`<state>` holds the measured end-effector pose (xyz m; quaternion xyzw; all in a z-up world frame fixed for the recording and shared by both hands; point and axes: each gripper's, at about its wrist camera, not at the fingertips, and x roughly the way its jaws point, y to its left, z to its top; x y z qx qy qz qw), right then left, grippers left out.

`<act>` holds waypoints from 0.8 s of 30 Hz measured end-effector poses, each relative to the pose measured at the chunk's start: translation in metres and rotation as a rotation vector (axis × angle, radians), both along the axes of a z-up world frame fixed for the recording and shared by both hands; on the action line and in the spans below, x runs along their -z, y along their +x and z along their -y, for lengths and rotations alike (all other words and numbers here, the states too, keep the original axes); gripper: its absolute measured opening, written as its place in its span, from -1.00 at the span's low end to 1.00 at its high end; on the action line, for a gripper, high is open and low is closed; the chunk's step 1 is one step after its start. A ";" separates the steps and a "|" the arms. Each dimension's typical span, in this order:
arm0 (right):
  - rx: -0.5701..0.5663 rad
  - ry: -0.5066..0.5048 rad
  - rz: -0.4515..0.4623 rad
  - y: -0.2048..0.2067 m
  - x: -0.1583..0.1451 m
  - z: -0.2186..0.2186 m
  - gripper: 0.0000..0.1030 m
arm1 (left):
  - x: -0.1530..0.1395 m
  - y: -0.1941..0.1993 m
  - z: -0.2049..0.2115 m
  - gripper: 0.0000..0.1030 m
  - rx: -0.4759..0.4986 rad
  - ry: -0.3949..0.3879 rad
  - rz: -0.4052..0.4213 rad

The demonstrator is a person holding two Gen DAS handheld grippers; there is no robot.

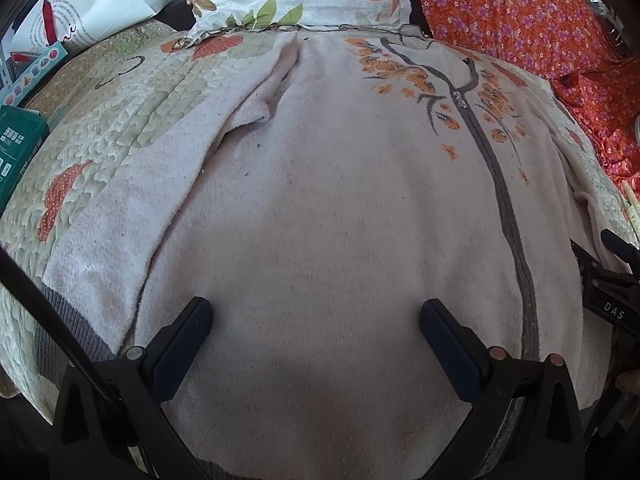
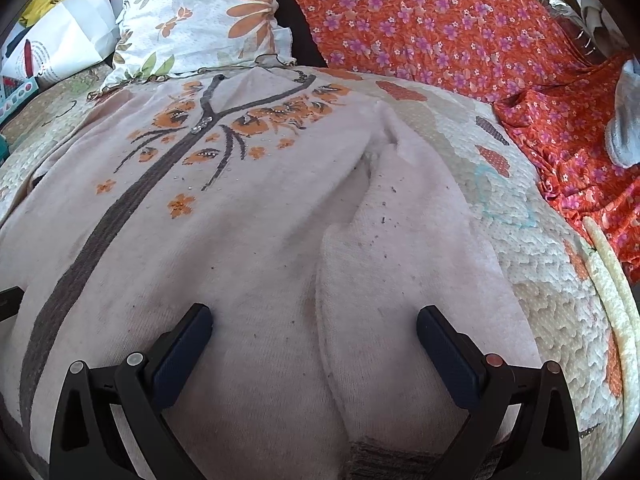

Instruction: Fold small clothes

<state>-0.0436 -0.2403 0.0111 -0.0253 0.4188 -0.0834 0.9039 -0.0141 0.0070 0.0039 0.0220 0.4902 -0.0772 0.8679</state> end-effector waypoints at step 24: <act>0.012 0.034 0.030 -0.010 0.001 0.001 0.99 | 0.002 0.005 0.002 1.00 -0.046 0.010 -0.012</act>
